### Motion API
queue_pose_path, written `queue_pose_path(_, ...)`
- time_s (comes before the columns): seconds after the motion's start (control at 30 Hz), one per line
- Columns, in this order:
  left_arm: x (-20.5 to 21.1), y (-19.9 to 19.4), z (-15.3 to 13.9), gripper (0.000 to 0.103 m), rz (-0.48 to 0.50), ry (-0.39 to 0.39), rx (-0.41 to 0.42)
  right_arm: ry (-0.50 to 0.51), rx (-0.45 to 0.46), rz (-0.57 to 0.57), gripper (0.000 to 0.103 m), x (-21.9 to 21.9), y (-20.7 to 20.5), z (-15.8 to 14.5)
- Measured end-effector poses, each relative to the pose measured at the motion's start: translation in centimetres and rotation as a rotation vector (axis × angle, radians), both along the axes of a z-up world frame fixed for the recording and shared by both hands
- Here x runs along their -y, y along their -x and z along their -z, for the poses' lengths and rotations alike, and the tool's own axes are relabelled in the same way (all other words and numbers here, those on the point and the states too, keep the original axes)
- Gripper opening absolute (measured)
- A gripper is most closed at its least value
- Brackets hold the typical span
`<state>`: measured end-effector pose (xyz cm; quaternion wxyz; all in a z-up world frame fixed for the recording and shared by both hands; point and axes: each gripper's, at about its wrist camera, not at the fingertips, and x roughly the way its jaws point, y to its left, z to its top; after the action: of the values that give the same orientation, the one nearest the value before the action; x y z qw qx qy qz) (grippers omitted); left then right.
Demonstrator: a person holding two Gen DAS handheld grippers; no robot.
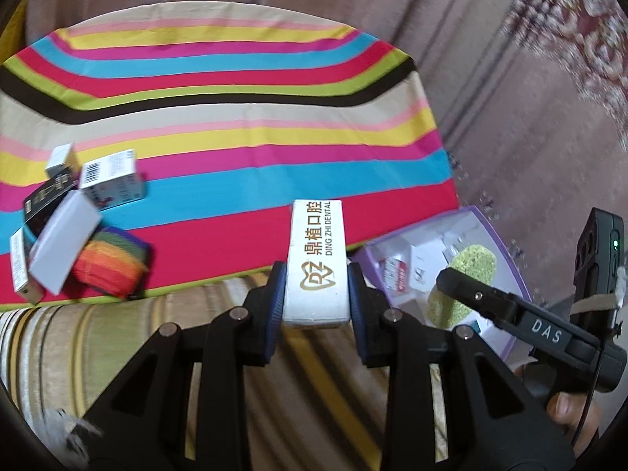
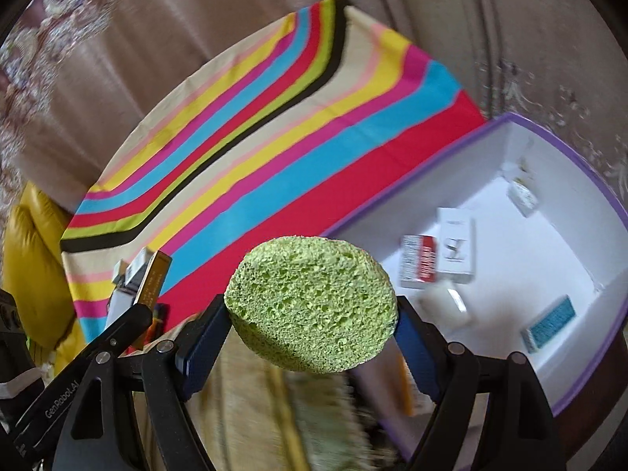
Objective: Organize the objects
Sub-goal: 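Carry the dental box and green sponge over the purple-rimmed box and release them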
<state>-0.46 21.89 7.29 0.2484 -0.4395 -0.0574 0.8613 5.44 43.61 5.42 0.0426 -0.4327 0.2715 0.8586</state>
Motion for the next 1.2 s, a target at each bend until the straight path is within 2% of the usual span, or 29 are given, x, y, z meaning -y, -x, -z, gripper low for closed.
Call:
queue_pose_path(0.4, -5.5, -0.9, 0.7, 0.035, 0.156, 0.011, 0.026, 0.003, 0.027, 0.158, 0.082, -6.0, -3.0, 0.7)
queue_pose_path(0.7, -9.1, -1.6, 1.1, 0.035, 0.255, -0.005, 0.050, -0.026, 0.051, 0.255, 0.082, -8.7, -4.4, 1.1)
queue_pose_path(0.9, -10.3, -1.6, 1.2, 0.035, 0.286, -0.025, 0.060, -0.019, 0.071, 0.292, 0.083, -9.4, -4.7, 1.7)
queue_pose_path(1.07, -10.3, -1.5, 1.4, 0.046, 0.287, -0.032, 0.074, -0.042, 0.064, 0.332, 0.087, -9.8, -5.1, 1.5)
queue_pose_path(1.2, -9.9, -1.3, 1.4, 0.048, 0.271, -0.043, 0.078, -0.065, 0.063, 0.331, 0.087, -9.7, -5.0, 1.4)
